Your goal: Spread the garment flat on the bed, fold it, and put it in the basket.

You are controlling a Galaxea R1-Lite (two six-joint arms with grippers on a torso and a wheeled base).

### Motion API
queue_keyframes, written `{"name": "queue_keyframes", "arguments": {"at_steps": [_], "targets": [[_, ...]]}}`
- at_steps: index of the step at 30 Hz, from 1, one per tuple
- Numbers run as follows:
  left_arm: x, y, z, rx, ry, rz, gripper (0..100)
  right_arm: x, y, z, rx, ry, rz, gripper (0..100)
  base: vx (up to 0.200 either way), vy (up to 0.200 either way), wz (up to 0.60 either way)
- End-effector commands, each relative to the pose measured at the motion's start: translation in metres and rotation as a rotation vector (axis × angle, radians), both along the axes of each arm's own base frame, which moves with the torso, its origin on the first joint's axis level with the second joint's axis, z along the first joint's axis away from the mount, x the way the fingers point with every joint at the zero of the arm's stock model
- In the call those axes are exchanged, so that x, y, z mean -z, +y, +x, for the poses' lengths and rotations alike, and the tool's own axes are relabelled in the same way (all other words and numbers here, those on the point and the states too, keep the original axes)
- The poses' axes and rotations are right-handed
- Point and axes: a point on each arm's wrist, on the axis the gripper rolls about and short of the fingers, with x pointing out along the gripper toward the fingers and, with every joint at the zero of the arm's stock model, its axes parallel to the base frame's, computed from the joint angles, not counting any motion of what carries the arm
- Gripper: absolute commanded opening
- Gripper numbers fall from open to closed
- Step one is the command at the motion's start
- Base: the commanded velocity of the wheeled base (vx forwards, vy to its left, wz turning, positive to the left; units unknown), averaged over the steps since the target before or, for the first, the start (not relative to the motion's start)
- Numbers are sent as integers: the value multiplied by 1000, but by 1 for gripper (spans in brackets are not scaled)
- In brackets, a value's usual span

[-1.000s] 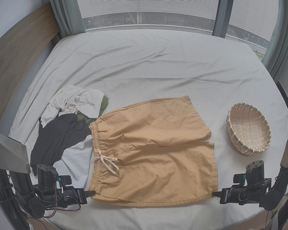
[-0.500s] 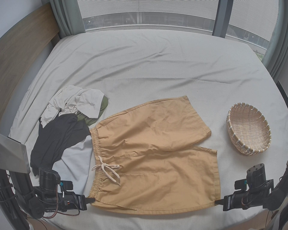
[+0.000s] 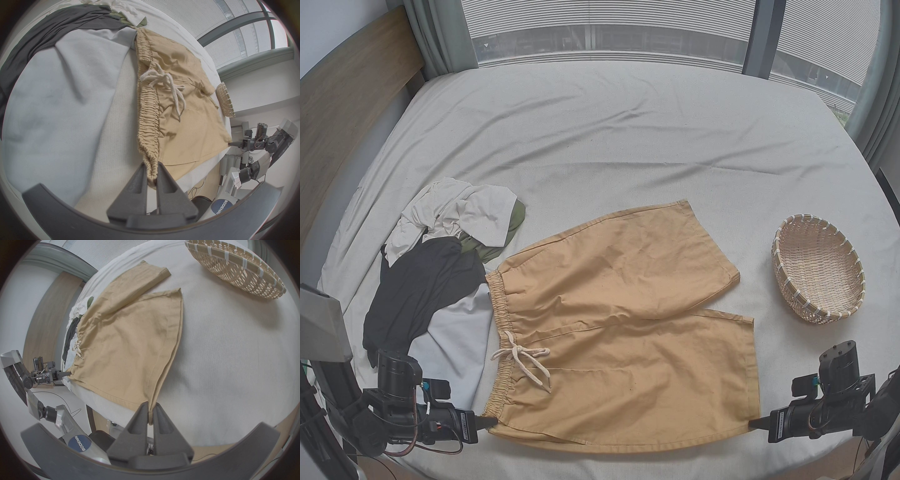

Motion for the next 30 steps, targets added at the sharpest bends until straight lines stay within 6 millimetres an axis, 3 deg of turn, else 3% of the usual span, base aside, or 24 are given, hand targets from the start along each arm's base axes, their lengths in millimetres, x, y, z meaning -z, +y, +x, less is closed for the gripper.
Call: {"name": "queue_keyframes", "arguments": {"at_steps": [1, 12, 22, 30], "targets": [[-20, 1, -7, 14, -87, -50, 0, -18, -2, -1, 7, -133, 68, 0, 0, 0, 0], [-55, -5, 13, -70, -366, -228, 0, -64, 0, 38, 127, -448, 271, 0, 0, 0, 0], [-58, -7, 30, -131, -430, -260, 0, -106, 3, 79, 173, -615, 363, 0, 0, 0, 0], [-70, -9, 51, -260, -463, -336, 0, -113, 2, 110, 198, -652, 367, 0, 0, 0, 0]]}}
